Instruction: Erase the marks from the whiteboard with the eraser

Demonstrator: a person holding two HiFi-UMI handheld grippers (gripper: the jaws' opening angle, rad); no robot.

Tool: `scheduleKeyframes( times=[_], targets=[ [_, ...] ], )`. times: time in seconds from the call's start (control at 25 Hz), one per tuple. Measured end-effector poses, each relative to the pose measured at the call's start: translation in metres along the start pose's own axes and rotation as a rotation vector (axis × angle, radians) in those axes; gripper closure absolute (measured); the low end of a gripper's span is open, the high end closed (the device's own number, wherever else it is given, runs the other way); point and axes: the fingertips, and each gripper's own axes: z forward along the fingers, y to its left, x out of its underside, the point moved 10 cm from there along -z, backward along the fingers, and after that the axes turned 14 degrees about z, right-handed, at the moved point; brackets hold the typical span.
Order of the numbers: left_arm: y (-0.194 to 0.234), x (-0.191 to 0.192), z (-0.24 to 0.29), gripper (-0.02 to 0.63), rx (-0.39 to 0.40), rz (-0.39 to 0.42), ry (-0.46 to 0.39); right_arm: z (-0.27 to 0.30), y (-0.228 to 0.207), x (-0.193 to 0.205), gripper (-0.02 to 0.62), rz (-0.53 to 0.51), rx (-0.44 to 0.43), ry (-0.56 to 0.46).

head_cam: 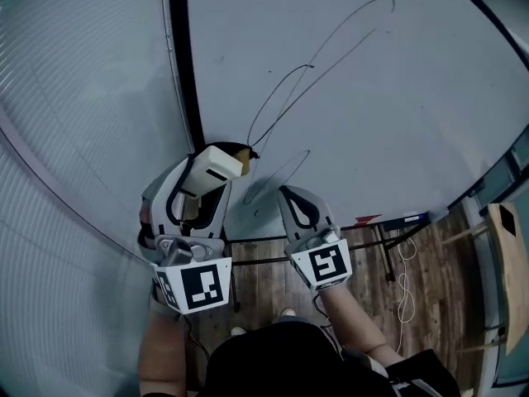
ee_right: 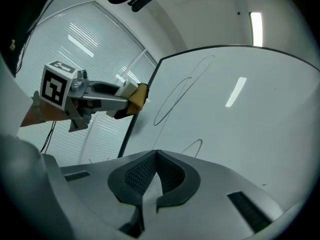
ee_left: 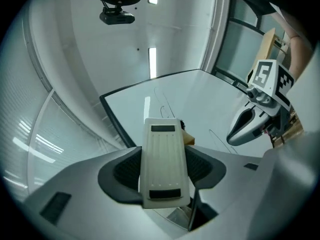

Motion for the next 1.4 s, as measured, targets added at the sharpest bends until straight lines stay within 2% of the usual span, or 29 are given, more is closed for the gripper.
scheduleKeyframes(
  times=[0.12, 0.32, 0.52, 0.68, 0.92, 1.08, 1.24, 1.4],
  targets=[
    [0.013, -0.028, 0.034, 0.345, -0.021, 0.037, -0.064, -0.008, -0.024, -0.012, 0.569, -0.007, 0.045, -0.009],
    [0.027, -0.074, 0.081, 0.345, -0.048, 0.151, -0.139, -0.027, -0.056, -0.027, 0.569, -0.036, 0.101, -0.04],
    [0.043, -0.113, 0.124, 0.344, -0.049, 0.199, -0.189, -0.053, -0.079, -0.033, 0.569, -0.029, 0.16, -0.052],
    [0.061, -0.146, 0.153, 0.345, -0.077, 0.27, -0.196, -0.074, -0.093, -0.037, 0.569, -0.032, 0.202, -0.049],
    [0.083, -0.19, 0.196, 0.344, -0.097, 0.296, -0.211, -0.104, -0.112, -0.043, 0.568, -0.027, 0.261, -0.057],
    [0.093, -0.214, 0.213, 0.344, -0.122, 0.356, -0.202, -0.119, -0.121, -0.044, 0.569, -0.006, 0.29, -0.052],
    [0.088, -0.226, 0.227, 0.345, -0.141, 0.415, -0.163, -0.126, -0.131, -0.038, 0.569, 0.019, 0.302, -0.046],
    [0.092, -0.223, 0.231, 0.345, -0.139, 0.39, -0.146, -0.12, -0.133, -0.045, 0.569, 0.024, 0.294, -0.042]
  ],
)
